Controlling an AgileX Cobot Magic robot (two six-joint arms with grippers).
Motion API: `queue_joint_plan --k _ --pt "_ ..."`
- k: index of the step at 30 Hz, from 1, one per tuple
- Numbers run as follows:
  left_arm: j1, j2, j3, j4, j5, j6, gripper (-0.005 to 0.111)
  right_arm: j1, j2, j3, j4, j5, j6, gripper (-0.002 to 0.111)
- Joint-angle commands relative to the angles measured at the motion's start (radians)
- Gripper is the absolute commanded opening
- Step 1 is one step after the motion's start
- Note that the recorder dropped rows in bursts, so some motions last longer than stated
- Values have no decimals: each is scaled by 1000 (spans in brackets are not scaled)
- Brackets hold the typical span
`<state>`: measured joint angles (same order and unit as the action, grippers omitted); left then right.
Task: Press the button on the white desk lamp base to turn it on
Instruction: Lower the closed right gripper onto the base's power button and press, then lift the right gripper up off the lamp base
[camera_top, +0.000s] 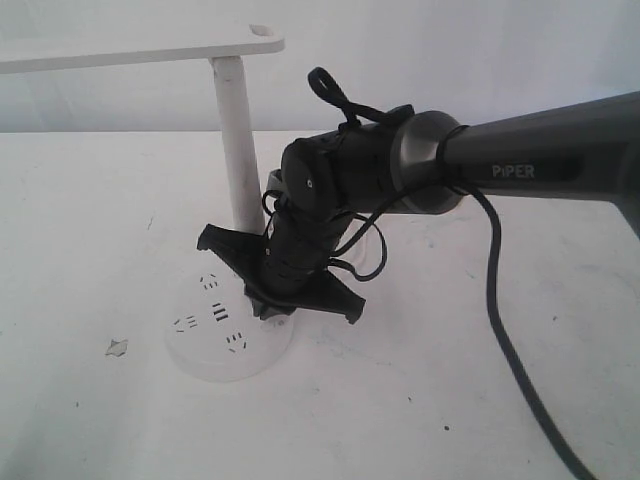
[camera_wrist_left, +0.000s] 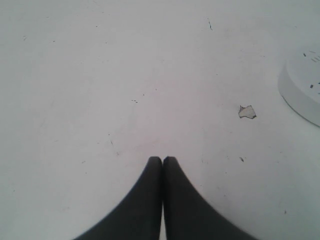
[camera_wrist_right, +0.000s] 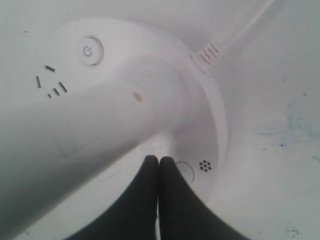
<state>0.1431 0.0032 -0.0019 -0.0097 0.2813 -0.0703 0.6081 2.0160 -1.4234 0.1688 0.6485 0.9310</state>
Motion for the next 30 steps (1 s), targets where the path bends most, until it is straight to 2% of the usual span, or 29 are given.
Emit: queue_joint_plan --k 1,19,30 --pt "-5 -3 2 -14 0 0 0 2 7 6 9 -6 -10 0" --pt "-5 -3 2 -14 0 0 0 2 34 6 16 25 -37 0" --pt "-5 -3 2 -14 0 0 0 0 -71 4 10 -34 -68 0"
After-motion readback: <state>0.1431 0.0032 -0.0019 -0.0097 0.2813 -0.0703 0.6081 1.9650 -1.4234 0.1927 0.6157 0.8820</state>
